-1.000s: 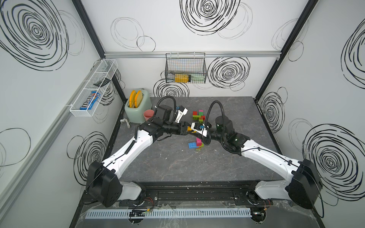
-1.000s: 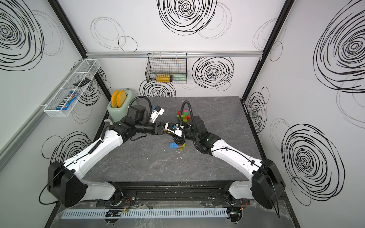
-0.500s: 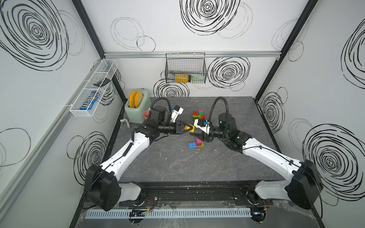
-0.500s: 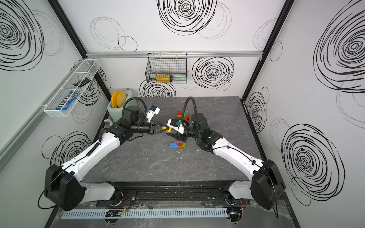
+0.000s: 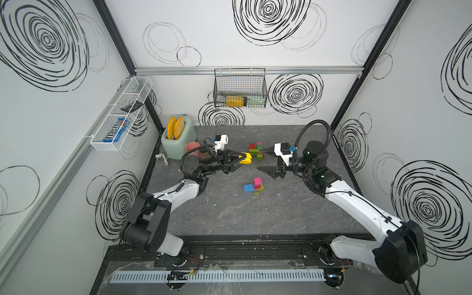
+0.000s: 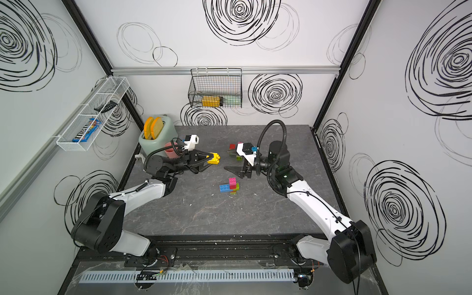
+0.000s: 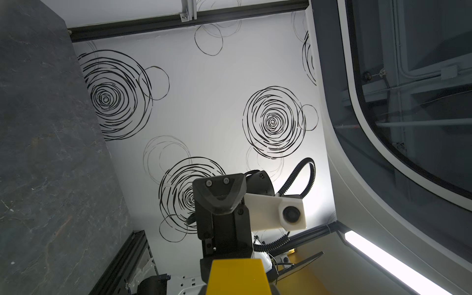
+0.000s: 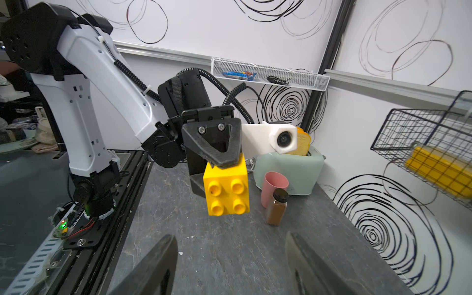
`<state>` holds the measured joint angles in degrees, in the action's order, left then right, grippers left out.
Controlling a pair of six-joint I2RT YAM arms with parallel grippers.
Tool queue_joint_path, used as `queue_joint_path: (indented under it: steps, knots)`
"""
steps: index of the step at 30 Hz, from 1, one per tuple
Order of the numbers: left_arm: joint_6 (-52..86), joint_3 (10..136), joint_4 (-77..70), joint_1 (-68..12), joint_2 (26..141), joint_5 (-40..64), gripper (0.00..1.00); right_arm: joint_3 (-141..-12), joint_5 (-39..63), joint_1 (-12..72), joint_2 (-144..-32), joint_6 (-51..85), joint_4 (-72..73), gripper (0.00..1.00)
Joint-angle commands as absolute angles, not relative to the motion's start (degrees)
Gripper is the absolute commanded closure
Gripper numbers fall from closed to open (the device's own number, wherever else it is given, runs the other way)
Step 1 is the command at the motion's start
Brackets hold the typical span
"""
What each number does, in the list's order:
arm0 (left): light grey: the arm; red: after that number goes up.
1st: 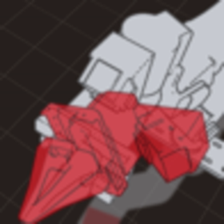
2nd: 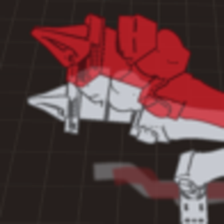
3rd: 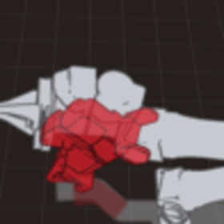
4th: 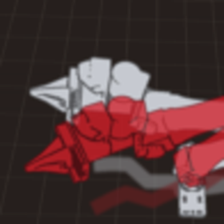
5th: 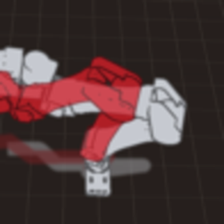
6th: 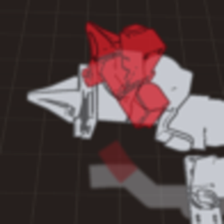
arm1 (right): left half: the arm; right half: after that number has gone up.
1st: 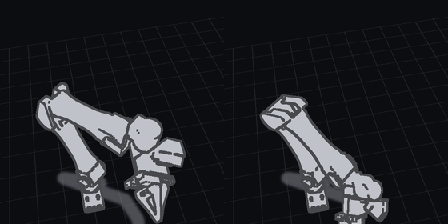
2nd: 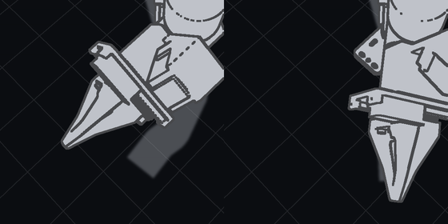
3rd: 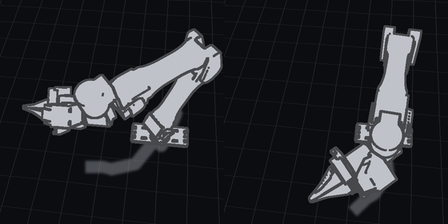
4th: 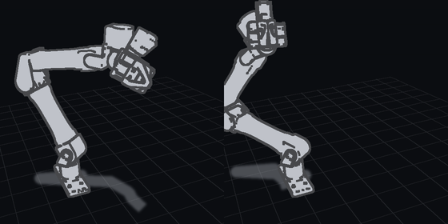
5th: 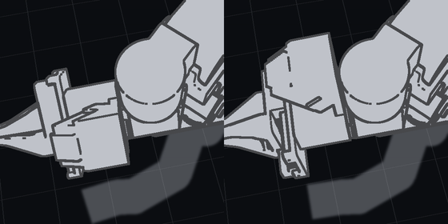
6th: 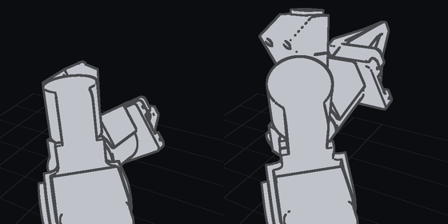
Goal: Assemble the number 4 with lego
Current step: Pick up the lego brick from the center of the board.
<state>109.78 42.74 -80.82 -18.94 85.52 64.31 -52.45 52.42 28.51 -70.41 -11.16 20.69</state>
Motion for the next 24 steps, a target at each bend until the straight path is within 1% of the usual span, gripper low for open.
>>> queue_joint_path:
  steps: [1, 10, 13, 15, 20, 22, 24]
  knots:
    - [121.8, 43.8, -104.0, -19.5, 84.7, 65.4, 1.00, -55.0, 55.0, 30.0, -72.3, -11.2, 23.5, 0.28]
    - [121.2, 42.9, -104.0, -20.1, 84.1, 65.8, 1.00, -58.5, 54.4, 33.7, -75.2, -11.4, 25.1, 0.27]
    - [120.6, 42.7, -103.3, -20.0, 83.7, 65.9, 1.00, -59.1, 53.5, 34.7, -75.3, -11.2, 26.0, 0.28]
    - [119.5, 42.6, -102.0, -20.1, 83.2, 66.2, 1.00, -59.7, 53.3, 35.0, -75.5, -10.9, 26.0, 0.32]
    - [114.7, 42.3, -96.2, -20.1, 80.9, 66.6, 1.00, -60.3, 53.5, 35.4, -76.1, -9.3, 26.2, 0.50]
    - [113.3, 42.2, -94.3, -20.1, 80.1, 66.8, 1.00, -60.4, 53.6, 35.6, -76.2, -8.7, 26.8, 0.55]
    - [112.6, 42.1, -93.5, -20.1, 79.8, 66.8, 1.00, -60.4, 53.7, 35.7, -76.5, -8.0, 27.8, 0.56]
